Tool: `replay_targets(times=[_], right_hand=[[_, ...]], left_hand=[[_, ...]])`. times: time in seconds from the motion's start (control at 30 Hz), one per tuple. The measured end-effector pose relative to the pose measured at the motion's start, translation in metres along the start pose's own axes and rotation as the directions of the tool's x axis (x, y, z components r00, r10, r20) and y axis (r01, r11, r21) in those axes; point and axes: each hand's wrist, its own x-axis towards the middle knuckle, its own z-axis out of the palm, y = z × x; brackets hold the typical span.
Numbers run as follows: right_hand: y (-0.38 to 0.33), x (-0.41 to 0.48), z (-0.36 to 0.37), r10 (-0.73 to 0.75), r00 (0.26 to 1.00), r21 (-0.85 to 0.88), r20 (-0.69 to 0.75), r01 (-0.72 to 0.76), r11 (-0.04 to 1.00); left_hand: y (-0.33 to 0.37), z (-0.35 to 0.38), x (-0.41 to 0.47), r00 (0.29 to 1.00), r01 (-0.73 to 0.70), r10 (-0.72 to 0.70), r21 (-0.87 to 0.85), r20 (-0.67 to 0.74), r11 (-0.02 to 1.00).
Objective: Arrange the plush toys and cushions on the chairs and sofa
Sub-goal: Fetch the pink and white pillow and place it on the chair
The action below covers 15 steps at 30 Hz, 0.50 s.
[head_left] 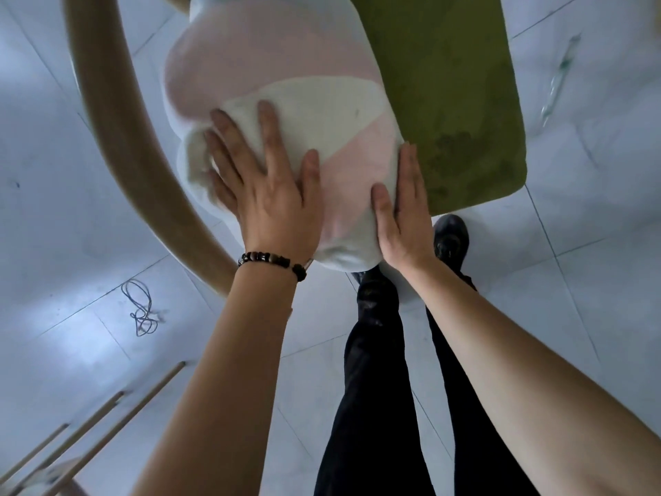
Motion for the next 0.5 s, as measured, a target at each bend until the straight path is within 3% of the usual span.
replay_targets(times=[0.1, 0.23, 0.37, 0.5], right_hand=[[-0.017, -0.011, 0.011, -0.023, 1.000, 0.056, 0.010, 0.023, 0.998], [-0.007, 0.000, 0.019, -0.022, 1.000, -0.148, 0.003, 0.022, 0.989], [0.009, -0.011, 0.004, -0.040, 0.998, -0.168, 0.044, 0.047, 0.985], [0.006, -0.050, -0.046, 0.182, 0.956, -0.327, 0.228, -0.101, 0.940]], left_hand=[[0.002, 0.001, -0.001, 0.994, -0.085, 0.086, 0.014, -0.068, 0.996], [-0.010, 0.005, 0.010, 0.997, 0.076, -0.073, 0.079, -0.034, 0.994], [-0.008, 0.000, 0.003, 0.998, 0.055, -0.055, 0.094, 0.003, 0.994], [0.001, -0.029, -0.014, 0.994, 0.081, -0.081, 0.004, 0.077, 0.997]])
